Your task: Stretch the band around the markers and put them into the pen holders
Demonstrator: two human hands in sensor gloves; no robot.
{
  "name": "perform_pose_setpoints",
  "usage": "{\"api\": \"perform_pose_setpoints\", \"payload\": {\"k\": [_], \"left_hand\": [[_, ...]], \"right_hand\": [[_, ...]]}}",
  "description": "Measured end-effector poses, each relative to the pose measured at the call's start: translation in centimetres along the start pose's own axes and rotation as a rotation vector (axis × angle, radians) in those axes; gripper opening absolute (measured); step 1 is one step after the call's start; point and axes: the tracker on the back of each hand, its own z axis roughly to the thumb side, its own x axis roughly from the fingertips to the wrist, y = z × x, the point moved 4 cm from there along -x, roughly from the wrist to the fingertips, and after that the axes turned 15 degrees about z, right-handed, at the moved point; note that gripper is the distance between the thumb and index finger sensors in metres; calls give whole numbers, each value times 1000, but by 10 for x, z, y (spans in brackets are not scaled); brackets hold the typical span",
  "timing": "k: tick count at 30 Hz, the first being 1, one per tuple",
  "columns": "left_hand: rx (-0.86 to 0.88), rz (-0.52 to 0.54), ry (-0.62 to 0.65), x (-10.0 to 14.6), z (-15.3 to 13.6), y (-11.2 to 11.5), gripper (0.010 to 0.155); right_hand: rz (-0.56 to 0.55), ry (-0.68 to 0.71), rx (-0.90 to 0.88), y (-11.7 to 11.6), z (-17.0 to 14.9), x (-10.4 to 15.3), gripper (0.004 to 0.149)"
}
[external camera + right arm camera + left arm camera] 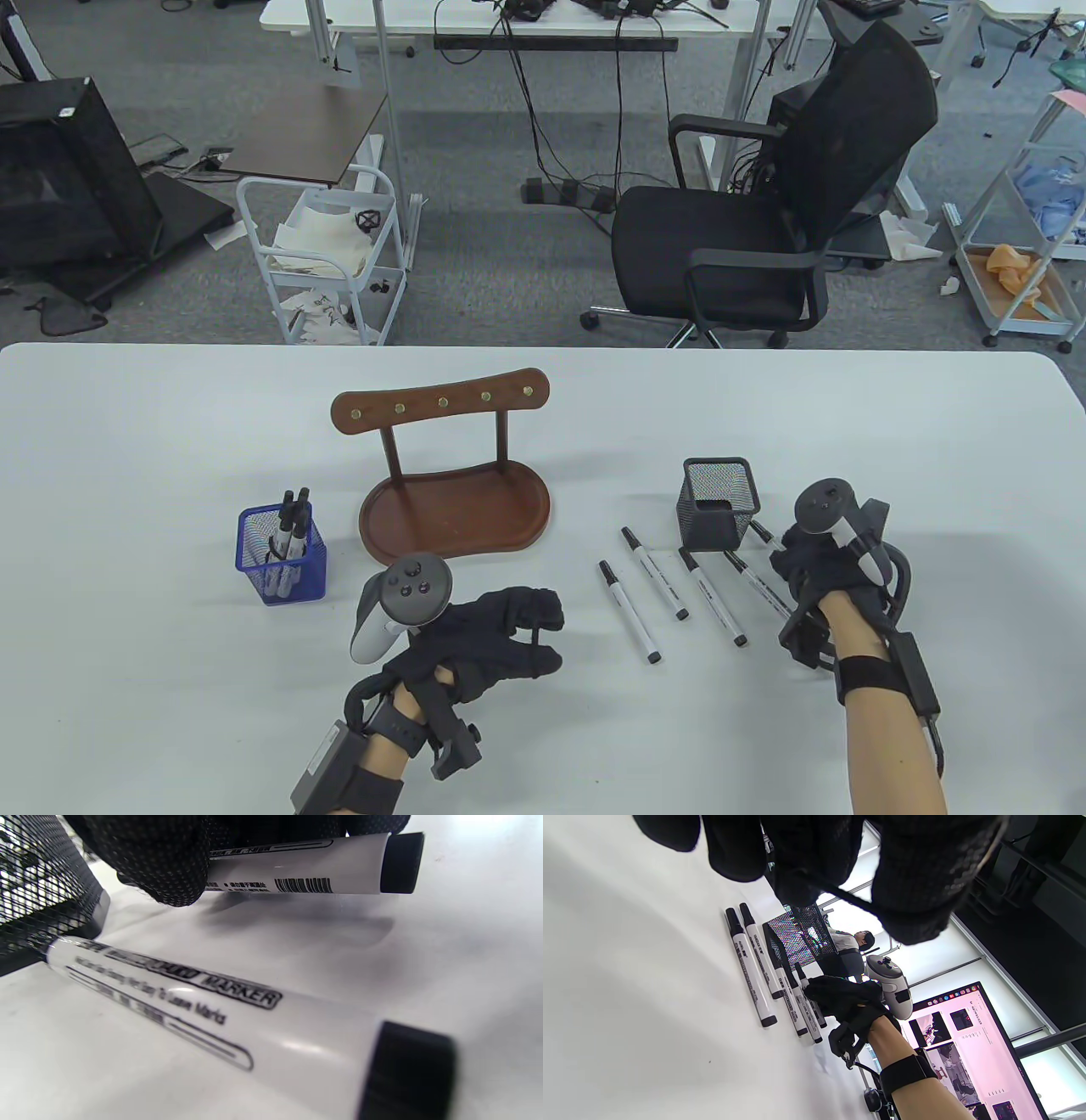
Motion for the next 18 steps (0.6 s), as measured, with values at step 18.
{"api": "perform_pose_setpoints", "payload": {"k": [18], "left_hand": [[3, 13, 0, 1, -1, -3, 74]], "right_hand": [[152, 82, -115, -1, -3, 45, 46]]}}
